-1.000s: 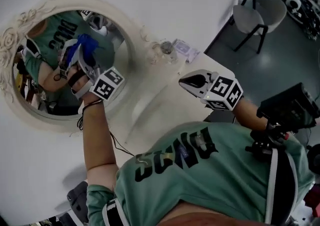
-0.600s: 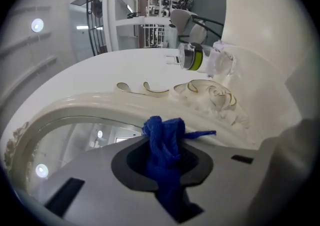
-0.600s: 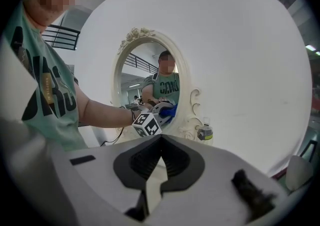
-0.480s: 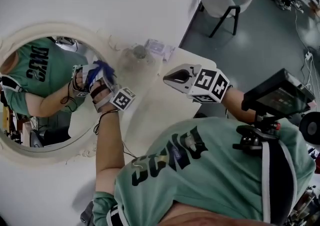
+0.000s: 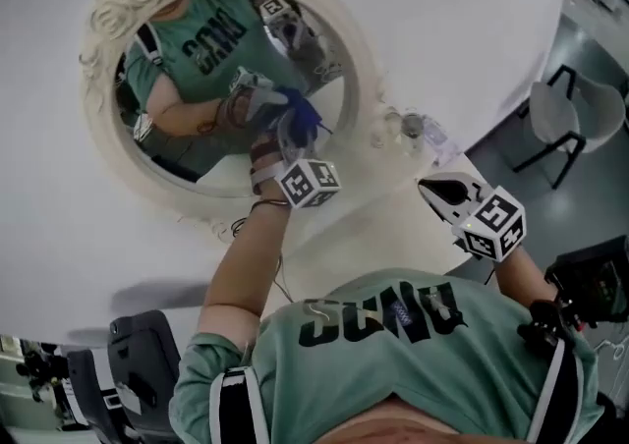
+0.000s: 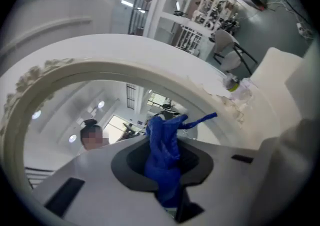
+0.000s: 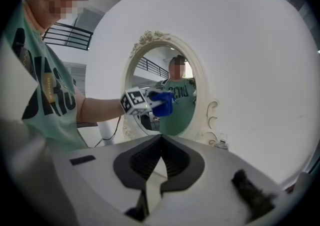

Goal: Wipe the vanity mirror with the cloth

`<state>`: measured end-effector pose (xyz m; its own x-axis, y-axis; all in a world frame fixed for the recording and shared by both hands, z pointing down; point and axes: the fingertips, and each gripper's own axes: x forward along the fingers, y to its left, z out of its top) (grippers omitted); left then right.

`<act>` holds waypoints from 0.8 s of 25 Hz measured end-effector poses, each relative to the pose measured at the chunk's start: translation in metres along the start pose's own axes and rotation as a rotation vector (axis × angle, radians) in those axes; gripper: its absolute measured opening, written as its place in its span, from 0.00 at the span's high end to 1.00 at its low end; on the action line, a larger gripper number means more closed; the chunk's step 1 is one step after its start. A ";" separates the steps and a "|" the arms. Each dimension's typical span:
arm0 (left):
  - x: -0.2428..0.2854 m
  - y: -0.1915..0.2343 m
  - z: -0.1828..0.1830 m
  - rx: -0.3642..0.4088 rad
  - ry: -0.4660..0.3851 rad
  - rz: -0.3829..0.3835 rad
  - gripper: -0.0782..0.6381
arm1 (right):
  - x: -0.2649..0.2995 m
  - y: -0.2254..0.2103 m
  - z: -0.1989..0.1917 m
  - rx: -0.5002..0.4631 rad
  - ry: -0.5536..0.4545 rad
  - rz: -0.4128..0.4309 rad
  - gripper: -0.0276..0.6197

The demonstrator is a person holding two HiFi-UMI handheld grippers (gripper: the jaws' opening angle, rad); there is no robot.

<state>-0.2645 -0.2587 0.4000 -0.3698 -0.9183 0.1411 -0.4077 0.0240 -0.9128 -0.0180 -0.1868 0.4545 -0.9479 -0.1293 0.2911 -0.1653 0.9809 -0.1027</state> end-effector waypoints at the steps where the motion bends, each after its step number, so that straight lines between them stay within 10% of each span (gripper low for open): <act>1: -0.008 0.038 -0.006 -0.051 0.006 0.064 0.79 | 0.006 -0.001 0.006 -0.016 -0.004 0.023 0.95; 10: -0.074 0.285 -0.001 -0.235 -0.017 0.503 0.79 | 0.007 -0.007 0.025 -0.033 -0.066 0.065 0.95; 20: -0.053 0.315 0.064 -0.294 -0.016 0.642 0.79 | -0.054 -0.058 0.008 0.006 -0.071 -0.010 0.95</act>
<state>-0.3195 -0.2283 0.0808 -0.6015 -0.6923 -0.3987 -0.3220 0.6668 -0.6721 0.0405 -0.2383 0.4377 -0.9631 -0.1488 0.2241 -0.1758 0.9787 -0.1056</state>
